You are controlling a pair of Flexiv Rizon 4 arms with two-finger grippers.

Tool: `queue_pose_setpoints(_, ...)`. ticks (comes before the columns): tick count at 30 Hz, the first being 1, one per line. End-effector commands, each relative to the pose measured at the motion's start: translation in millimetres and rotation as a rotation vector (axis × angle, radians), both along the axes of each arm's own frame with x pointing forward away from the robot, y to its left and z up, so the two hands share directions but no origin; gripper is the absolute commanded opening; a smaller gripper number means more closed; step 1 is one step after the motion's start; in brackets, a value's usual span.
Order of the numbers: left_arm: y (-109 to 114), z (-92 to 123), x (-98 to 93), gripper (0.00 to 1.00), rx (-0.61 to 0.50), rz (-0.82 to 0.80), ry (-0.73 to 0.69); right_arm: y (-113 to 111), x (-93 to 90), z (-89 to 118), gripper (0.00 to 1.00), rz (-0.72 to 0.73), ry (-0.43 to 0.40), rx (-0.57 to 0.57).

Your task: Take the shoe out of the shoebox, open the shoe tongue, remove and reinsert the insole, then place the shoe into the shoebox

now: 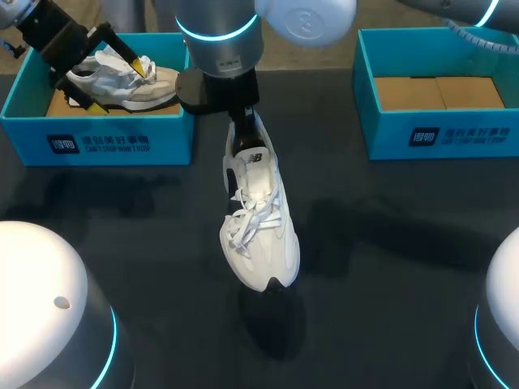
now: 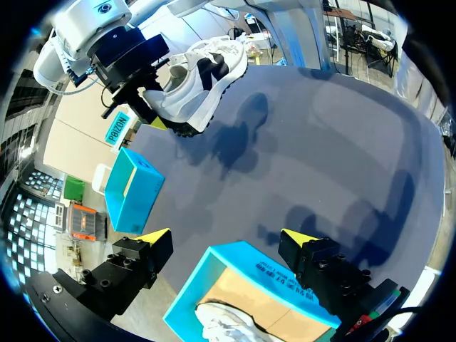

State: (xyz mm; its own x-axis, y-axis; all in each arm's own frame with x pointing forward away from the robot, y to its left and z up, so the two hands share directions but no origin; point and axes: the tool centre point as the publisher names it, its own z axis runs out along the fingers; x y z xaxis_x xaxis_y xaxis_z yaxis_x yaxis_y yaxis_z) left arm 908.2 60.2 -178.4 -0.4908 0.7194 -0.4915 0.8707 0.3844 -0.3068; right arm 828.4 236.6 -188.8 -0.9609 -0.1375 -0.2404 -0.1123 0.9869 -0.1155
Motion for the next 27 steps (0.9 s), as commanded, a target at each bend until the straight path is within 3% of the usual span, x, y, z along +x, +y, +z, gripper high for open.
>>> queue_pose_setpoints(1,0.0,0.7,0.2,1.0,0.004,0.0,0.001,-0.9,0.0,1.2,0.0,0.001,0.001,0.002)
queue_pose_setpoints(6,0.0,0.7,0.2,1.0,0.004,0.0,0.001,-15.9,3.0,1.3,0.0,0.029,0.014,0.006)
queue_pose_setpoints(19,0.0,0.7,0.2,1.0,0.004,0.0,0.001,-97.0,35.2,2.6,0.0,0.109,0.048,-0.029)
queue_pose_setpoints(27,0.0,0.7,0.2,1.0,0.004,0.0,0.001,-141.1,61.9,21.9,0.0,0.1,0.014,-0.073)
